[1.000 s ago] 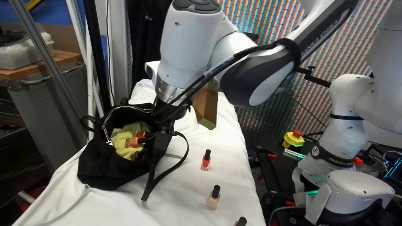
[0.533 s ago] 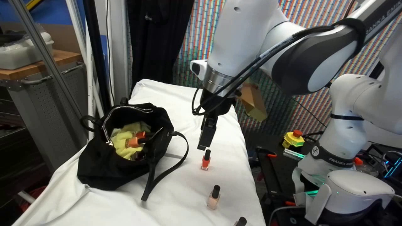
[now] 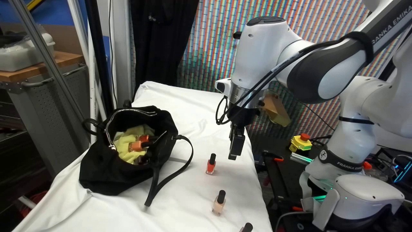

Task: Place the nail polish bottles inside the black bag from right to left

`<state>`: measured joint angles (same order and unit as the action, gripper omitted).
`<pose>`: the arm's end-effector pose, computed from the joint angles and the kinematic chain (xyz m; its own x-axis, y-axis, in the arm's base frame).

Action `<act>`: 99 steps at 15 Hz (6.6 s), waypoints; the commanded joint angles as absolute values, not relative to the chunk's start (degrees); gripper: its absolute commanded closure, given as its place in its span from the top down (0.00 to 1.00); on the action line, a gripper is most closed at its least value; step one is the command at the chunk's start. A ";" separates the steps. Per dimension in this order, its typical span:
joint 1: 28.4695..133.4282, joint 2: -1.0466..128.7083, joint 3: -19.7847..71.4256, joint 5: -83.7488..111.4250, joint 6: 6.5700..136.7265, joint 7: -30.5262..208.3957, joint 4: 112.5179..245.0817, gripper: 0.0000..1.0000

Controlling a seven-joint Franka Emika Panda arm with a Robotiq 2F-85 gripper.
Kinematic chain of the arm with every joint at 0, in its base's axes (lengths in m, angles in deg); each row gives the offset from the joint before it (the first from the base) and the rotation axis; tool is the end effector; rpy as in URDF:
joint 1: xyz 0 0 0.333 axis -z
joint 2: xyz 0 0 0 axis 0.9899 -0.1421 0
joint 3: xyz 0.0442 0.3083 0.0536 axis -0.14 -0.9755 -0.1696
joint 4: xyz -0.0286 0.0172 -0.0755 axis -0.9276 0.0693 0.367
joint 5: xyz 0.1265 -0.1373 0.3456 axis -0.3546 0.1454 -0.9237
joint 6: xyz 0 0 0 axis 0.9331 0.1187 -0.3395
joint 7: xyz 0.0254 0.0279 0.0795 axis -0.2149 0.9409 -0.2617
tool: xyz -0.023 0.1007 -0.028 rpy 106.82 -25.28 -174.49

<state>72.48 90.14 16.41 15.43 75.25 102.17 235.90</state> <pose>0.4098 0.1068 0.3095 1.0000 0.0048 -0.0072 0.0053 -0.9973 0.0731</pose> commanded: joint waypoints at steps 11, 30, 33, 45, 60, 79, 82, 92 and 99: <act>72.25 81.70 14.94 0.56 84.13 83.82 237.12 1.00; 74.51 68.73 18.44 17.70 87.35 89.55 226.64 1.00; 74.78 66.61 18.92 17.55 88.77 89.42 225.39 1.00; 75.01 61.55 20.68 17.18 90.53 89.34 222.66 1.00; 72.42 69.58 20.93 21.87 90.80 97.36 227.94 1.00; 73.00 68.16 20.19 20.47 96.49 96.39 230.98 0.78; 72.73 68.06 20.71 21.28 96.84 97.38 230.95 0.60; 71.79 69.06 20.90 22.29 93.92 98.74 230.78 0.15; 69.26 75.56 18.07 22.62 84.25 101.85 230.93 0.15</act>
<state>70.52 70.78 19.35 21.38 88.83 98.88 230.52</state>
